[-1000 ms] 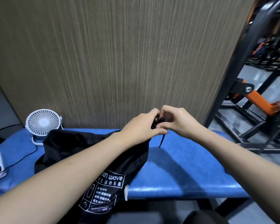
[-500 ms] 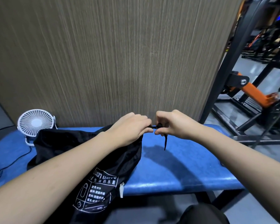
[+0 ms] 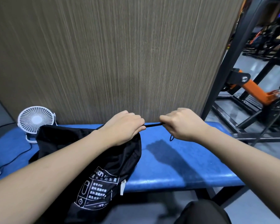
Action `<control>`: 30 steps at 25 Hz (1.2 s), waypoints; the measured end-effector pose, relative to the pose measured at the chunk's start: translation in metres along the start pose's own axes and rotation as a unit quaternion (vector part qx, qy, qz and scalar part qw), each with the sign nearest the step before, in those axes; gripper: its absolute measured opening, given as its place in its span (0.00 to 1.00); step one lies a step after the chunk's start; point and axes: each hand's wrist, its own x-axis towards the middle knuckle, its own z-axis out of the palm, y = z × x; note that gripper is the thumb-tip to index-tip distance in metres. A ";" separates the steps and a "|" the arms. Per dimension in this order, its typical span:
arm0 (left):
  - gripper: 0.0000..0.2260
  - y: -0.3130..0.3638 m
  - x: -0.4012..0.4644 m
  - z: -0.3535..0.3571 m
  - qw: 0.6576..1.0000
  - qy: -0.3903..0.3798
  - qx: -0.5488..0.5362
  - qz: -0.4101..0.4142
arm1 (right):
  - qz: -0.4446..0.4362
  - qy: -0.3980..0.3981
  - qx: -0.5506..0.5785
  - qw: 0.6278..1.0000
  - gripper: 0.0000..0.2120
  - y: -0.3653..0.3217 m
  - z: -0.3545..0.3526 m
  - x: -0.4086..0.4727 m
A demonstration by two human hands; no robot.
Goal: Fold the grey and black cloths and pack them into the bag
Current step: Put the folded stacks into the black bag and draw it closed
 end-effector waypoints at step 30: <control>0.18 -0.039 -0.034 -0.006 0.997 0.066 0.050 -0.005 | 0.184 -0.116 0.580 0.785 0.09 -0.083 0.011 0.068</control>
